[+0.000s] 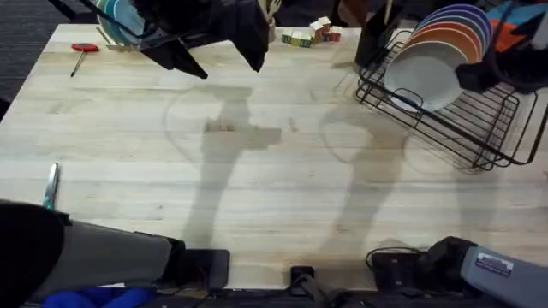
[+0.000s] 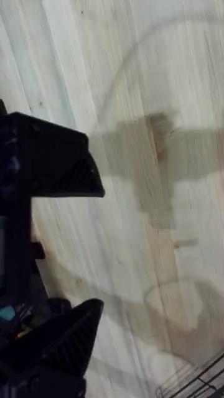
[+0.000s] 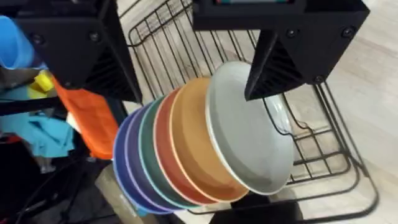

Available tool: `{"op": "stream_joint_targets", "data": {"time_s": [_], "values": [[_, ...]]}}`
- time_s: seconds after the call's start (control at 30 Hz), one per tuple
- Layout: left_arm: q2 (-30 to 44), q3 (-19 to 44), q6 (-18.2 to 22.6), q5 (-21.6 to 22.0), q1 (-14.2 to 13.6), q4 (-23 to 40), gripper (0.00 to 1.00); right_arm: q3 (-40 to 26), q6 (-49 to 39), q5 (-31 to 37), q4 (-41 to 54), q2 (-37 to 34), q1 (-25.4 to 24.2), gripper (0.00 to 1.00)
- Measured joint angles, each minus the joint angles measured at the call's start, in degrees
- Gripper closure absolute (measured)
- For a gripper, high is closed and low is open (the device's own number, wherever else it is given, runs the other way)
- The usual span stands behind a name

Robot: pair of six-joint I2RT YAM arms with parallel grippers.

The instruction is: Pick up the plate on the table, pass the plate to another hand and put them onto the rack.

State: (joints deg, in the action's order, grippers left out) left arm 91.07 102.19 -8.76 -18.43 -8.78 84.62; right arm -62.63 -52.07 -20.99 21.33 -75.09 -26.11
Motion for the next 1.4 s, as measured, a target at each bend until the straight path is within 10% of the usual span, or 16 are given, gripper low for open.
{"op": "stream_joint_targets", "data": {"time_s": [0.8, 1.4], "values": [[-4.1, 0.0, -1.3, 3.5, 0.0, -0.2, 0.008, 0.0, 33.9, -3.2, 16.3, 24.1, 0.0, 0.008], [-23.5, 0.1, -0.7, 21.3, 0.0, 0.2, 0.008, 0.0, 43.8, -17.1, 24.2, 26.7, 0.0, 0.008]]}}
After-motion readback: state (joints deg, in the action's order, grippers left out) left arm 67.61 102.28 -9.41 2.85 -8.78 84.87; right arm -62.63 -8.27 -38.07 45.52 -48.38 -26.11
